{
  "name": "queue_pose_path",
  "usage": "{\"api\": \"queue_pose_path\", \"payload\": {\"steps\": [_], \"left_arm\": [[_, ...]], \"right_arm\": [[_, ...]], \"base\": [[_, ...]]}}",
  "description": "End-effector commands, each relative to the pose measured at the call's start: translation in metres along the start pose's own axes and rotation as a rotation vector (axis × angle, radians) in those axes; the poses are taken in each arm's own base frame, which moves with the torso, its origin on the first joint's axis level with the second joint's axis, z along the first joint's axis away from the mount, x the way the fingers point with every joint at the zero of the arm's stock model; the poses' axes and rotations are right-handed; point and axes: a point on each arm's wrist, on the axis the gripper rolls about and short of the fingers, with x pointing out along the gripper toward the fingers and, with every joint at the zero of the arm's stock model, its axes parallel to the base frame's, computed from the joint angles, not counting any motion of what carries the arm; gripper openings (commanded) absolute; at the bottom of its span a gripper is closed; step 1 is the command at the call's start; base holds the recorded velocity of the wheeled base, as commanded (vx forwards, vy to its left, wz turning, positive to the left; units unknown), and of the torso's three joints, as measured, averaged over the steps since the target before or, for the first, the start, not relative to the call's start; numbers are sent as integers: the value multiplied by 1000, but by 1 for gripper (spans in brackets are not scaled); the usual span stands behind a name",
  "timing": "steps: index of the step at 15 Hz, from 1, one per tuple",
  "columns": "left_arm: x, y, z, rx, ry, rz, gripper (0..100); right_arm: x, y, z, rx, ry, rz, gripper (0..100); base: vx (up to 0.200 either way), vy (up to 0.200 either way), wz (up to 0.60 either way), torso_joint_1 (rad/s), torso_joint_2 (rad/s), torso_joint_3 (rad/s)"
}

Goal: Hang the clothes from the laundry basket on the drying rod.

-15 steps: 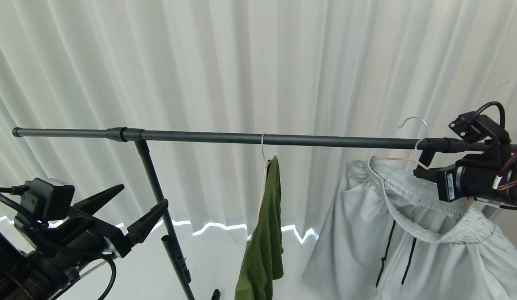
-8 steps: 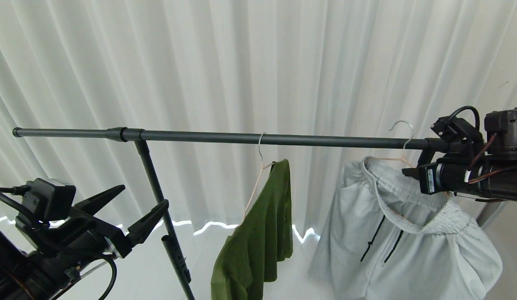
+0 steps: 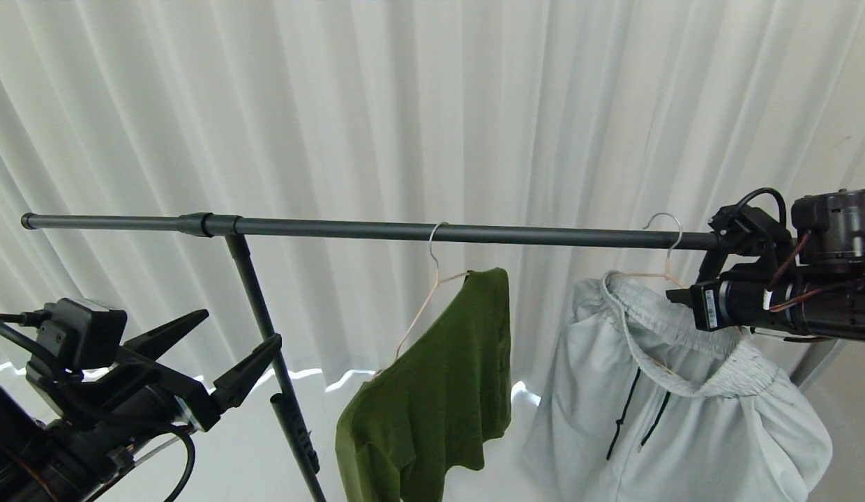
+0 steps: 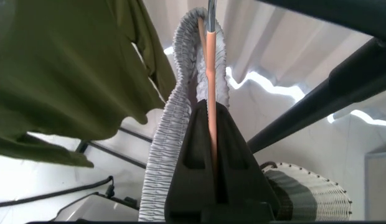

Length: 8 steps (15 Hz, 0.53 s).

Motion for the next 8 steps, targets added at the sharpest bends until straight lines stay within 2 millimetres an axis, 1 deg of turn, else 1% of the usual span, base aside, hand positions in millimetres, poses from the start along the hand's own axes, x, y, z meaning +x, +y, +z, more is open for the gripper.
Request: {"api": "queue_pose_path", "payload": {"steps": [1,4,7,8], "left_arm": [[0,0,0,0,1,0,100],[0,0,0,0,1,0,100],[0,0,0,0,0,0,100],[0,0,0,0,1,0,100]], "right_arm": [[2,0,-2,0,7,1,0],[6,-1,-4,4,22,0,0],[5,0,-4,-4,25,3,0],[5,0,-4,-5,28,2,100]], "base": [[0,0,0,0,0,0],[0,0,0,0,0,0],[0,0,0,0,0,0],[0,0,0,0,0,0]]}}
